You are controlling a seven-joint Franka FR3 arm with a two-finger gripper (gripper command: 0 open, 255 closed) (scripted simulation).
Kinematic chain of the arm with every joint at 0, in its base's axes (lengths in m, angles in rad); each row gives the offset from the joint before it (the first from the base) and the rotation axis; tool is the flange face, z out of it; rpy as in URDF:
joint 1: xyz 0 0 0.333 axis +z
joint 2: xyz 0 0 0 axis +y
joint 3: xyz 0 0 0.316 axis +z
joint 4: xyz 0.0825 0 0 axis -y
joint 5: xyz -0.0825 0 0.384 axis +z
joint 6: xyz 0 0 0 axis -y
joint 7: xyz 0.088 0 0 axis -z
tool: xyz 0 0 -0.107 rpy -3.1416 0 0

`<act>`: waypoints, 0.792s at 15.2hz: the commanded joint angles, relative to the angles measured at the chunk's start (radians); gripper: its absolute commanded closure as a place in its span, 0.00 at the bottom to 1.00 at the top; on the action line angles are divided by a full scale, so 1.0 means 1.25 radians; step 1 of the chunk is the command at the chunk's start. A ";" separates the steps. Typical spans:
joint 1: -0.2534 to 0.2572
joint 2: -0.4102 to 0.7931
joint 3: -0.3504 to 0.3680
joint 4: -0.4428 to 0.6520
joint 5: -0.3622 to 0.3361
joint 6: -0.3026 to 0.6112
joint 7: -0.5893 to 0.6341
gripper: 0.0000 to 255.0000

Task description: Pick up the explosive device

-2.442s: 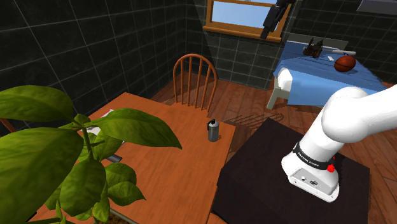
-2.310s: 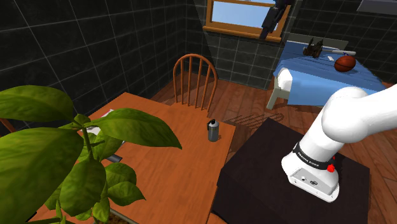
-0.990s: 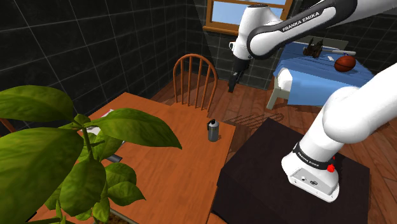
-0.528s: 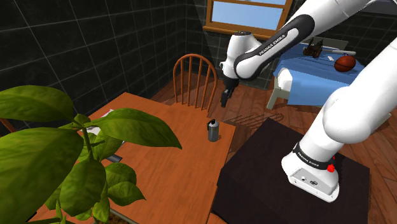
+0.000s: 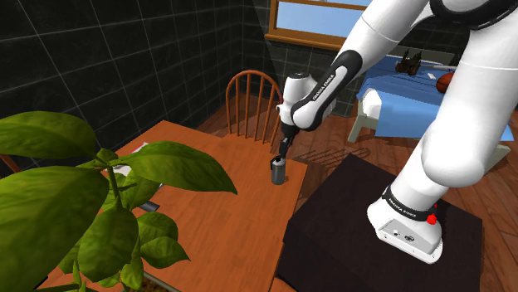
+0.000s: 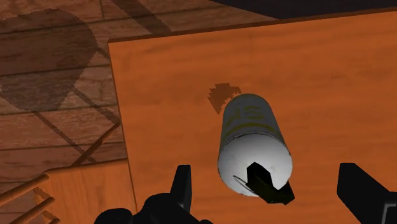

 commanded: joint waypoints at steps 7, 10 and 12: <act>0.004 0.166 0.006 0.050 0.002 0.102 0.001 0.00; 0.005 0.214 0.005 0.063 0.001 0.136 0.003 0.00; 0.005 0.214 0.005 0.063 0.001 0.136 0.003 0.00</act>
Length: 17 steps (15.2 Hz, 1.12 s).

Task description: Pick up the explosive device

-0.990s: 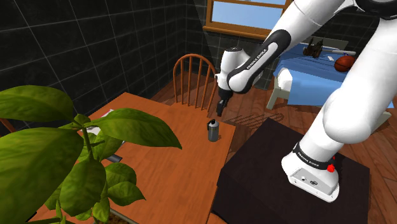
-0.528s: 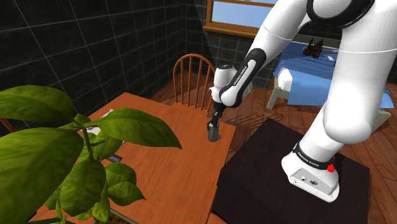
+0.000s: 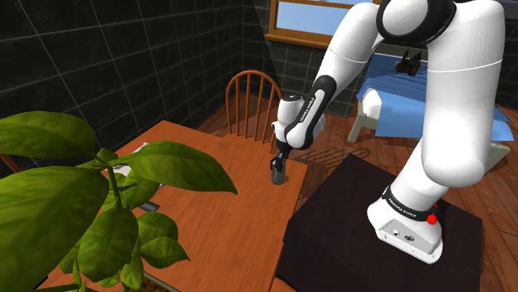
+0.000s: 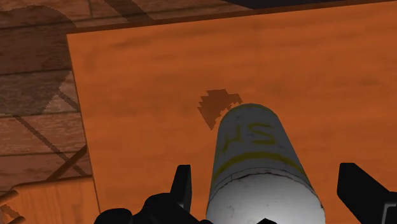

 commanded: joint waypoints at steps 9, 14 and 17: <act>0.000 0.004 0.000 0.000 0.000 0.005 0.000 1.00; -0.001 -0.048 0.001 -0.012 0.001 -0.035 -0.003 1.00; -0.002 -0.087 0.003 -0.021 0.003 -0.065 -0.005 1.00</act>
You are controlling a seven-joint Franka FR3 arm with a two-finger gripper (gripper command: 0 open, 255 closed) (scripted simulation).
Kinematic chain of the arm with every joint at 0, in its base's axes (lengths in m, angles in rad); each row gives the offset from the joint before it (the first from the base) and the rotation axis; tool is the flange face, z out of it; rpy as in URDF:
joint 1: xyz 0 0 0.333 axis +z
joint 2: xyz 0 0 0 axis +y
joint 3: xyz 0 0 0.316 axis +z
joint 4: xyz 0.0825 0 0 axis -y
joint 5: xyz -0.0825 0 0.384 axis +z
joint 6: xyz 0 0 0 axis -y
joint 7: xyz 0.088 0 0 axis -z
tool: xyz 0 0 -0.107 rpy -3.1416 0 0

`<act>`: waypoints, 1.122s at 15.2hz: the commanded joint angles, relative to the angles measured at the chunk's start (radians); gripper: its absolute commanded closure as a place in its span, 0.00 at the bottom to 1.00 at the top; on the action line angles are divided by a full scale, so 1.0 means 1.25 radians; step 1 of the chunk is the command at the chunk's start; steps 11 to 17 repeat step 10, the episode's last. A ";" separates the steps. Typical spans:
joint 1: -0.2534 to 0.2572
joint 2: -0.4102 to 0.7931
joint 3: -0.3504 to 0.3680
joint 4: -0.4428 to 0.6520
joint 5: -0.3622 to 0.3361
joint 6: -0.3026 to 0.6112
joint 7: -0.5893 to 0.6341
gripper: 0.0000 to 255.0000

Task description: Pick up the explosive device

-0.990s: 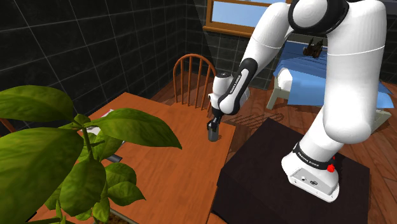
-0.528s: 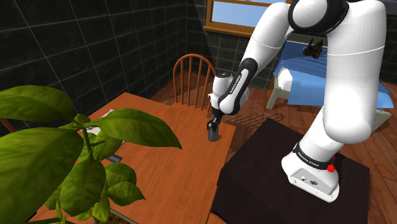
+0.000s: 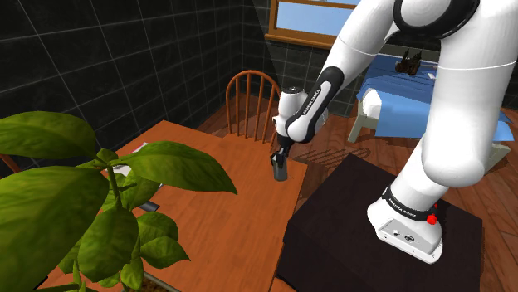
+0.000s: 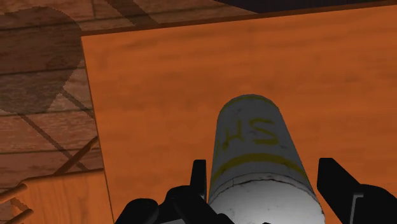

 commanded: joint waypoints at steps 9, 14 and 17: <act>-0.004 -0.117 0.003 -0.017 0.005 -0.099 -0.010 1.00; -0.004 -0.116 0.003 -0.017 0.005 -0.099 -0.010 1.00; -0.004 -0.116 0.003 -0.017 0.005 -0.099 -0.010 1.00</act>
